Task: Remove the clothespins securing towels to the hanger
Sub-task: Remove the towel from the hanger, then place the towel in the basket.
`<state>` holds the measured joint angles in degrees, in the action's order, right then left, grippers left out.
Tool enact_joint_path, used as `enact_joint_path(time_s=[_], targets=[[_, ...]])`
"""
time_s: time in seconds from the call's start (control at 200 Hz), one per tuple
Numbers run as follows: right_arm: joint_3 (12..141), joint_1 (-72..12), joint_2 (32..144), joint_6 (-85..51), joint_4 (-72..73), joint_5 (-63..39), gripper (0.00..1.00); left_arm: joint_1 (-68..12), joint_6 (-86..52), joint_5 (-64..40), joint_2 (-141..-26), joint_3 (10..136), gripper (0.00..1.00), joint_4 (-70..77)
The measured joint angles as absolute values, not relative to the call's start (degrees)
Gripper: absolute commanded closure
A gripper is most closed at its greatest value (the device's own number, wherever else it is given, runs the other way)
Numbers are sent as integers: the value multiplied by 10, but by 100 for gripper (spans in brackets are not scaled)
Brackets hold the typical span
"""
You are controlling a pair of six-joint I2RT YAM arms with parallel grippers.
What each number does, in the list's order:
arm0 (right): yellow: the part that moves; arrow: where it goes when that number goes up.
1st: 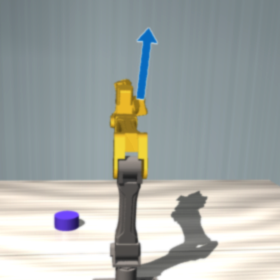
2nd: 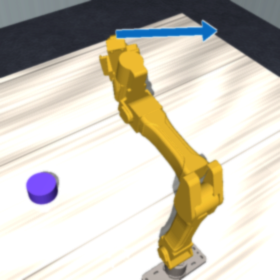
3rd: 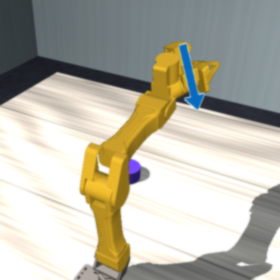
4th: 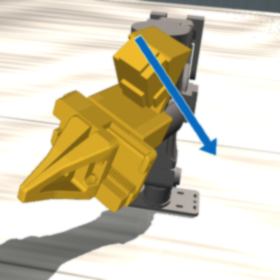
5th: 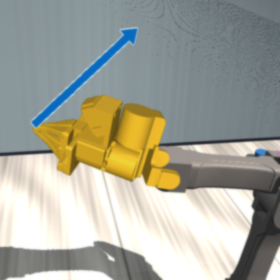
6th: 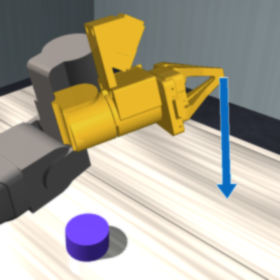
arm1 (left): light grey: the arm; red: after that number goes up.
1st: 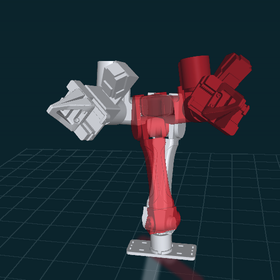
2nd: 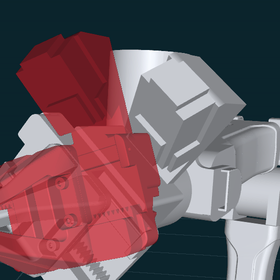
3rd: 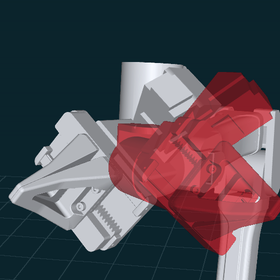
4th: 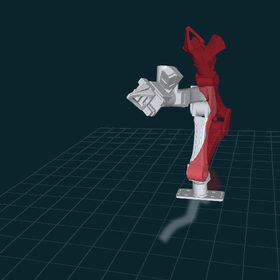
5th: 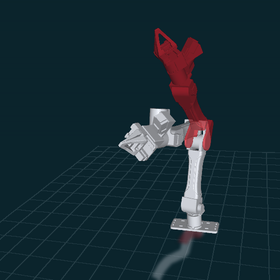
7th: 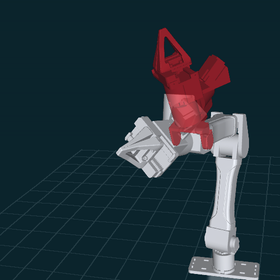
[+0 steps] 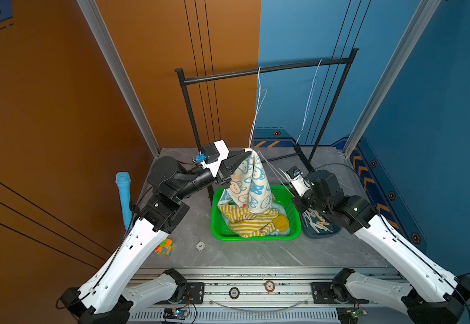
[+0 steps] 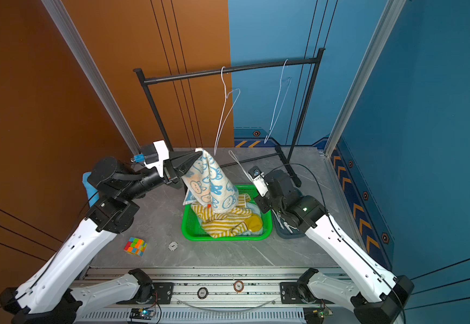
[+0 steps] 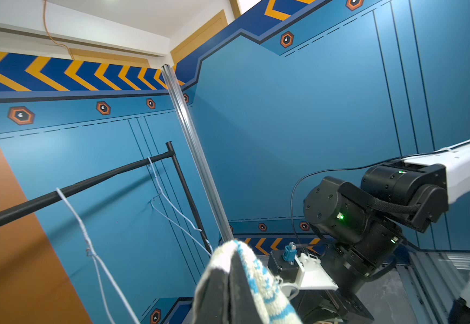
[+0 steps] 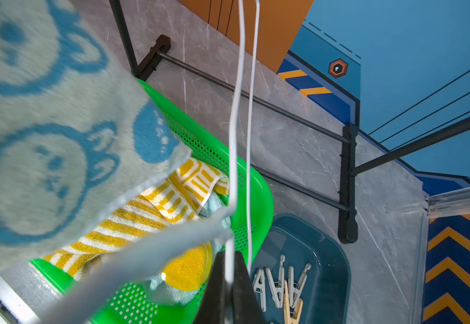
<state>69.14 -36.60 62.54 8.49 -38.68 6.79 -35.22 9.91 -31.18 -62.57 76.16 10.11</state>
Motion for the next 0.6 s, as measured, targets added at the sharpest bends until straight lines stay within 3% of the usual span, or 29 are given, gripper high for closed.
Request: enact_joint_path(time_s=[0.28, 0.601], targets=[[671, -313, 571, 63, -390, 75, 100, -394, 107, -324, -690, 753, 100, 108], [657, -288, 556, 39, -385, 72, 100, -407, 54, -307, -701, 599, 100, 180]])
